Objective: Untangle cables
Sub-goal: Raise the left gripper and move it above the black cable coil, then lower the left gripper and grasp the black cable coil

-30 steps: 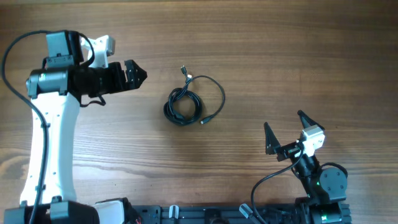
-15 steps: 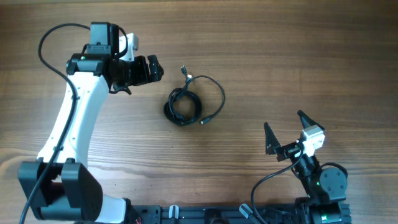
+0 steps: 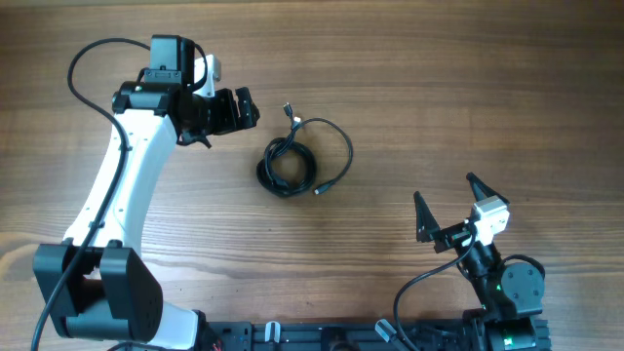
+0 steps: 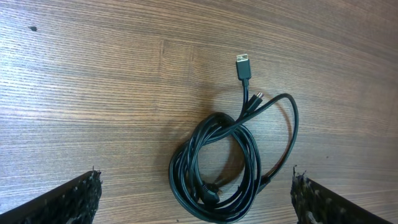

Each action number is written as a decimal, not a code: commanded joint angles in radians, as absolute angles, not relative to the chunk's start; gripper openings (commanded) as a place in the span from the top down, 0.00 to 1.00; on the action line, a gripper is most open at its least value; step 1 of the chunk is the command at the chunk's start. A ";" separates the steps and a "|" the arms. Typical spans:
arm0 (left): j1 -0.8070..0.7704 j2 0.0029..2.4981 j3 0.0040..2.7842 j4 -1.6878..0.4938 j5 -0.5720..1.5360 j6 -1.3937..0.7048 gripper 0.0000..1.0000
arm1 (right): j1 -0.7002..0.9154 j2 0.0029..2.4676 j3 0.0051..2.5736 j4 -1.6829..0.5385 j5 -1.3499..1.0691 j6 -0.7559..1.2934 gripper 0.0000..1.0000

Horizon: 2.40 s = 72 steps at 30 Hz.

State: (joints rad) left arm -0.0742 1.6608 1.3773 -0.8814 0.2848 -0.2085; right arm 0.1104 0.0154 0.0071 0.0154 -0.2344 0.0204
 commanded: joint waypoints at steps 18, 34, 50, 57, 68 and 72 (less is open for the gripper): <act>-0.078 1.671 1.393 -0.870 0.276 -0.220 0.00 | 0.110 0.007 0.005 0.018 -0.226 0.007 0.00; -0.205 1.815 1.393 -0.850 0.207 -0.183 0.35 | 0.110 0.007 0.005 0.017 -0.226 0.007 0.00; -0.238 2.023 1.393 -0.829 0.211 -0.112 0.46 | 0.110 0.007 0.005 0.017 -0.226 0.007 0.00; -0.240 2.044 1.327 -0.770 0.212 -0.127 0.58 | 0.110 0.007 0.005 0.018 -0.226 0.007 0.00; -0.235 2.044 1.325 -0.770 0.344 -0.156 0.96 | 0.110 0.007 0.005 0.015 -0.192 -0.091 0.00; -0.191 1.997 1.370 -0.770 0.561 -0.226 0.96 | 0.110 0.007 0.005 0.016 -0.207 -0.091 0.00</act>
